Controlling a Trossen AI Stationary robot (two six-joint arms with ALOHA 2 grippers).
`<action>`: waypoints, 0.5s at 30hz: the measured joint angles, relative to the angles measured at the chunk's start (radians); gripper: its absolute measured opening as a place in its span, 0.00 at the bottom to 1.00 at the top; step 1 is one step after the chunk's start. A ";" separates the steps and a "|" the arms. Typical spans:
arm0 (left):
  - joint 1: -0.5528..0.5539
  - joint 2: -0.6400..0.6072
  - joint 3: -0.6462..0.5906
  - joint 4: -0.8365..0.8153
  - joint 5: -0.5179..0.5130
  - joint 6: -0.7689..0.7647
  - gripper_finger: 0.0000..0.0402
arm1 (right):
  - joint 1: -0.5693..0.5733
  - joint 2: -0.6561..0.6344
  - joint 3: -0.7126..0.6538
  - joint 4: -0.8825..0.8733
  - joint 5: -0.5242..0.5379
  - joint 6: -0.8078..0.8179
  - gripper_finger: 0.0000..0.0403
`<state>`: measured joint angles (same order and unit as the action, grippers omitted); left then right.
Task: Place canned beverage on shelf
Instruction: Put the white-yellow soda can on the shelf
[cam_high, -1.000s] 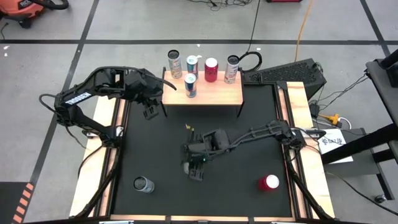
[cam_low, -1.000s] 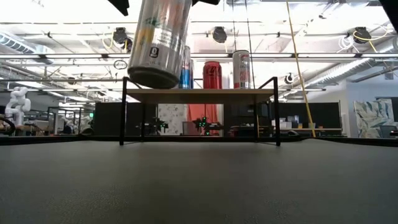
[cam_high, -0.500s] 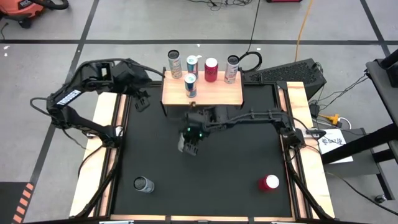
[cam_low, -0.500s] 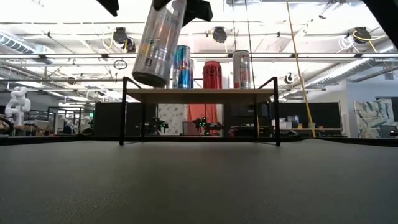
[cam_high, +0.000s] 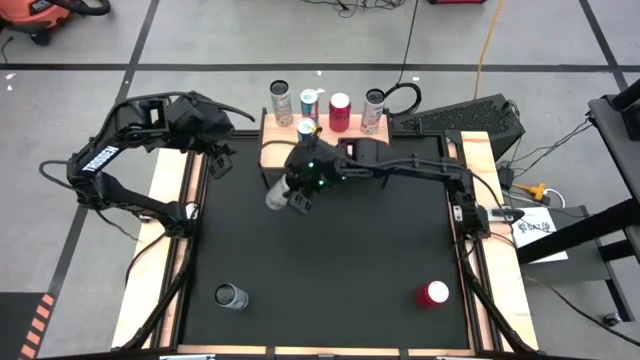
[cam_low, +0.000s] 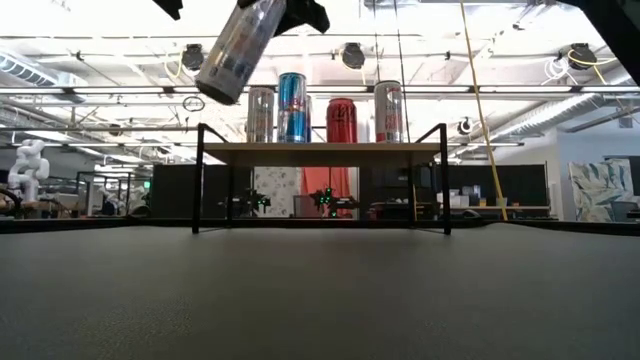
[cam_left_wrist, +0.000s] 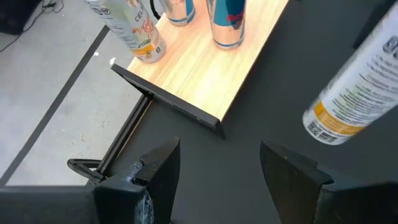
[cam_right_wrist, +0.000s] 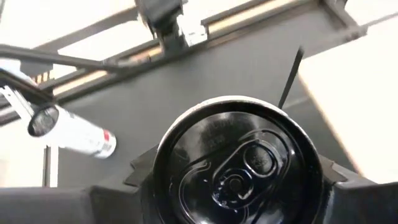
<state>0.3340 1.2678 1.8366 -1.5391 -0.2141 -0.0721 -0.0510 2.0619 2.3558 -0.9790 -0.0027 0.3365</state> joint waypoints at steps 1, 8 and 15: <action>0.000 0.000 0.000 0.000 0.000 0.001 0.54 | -0.006 -0.007 0.000 0.012 0.000 -0.009 0.55; 0.000 0.000 0.000 0.000 0.000 0.002 0.54 | -0.055 -0.045 0.000 0.095 0.006 -0.094 0.55; 0.000 0.000 0.000 0.000 0.001 0.001 0.54 | -0.118 -0.048 0.000 0.165 0.003 -0.165 0.55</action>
<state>0.3340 1.2682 1.8366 -1.5387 -0.2134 -0.0711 -0.1688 2.0136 2.3562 -0.8139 -0.0002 0.1715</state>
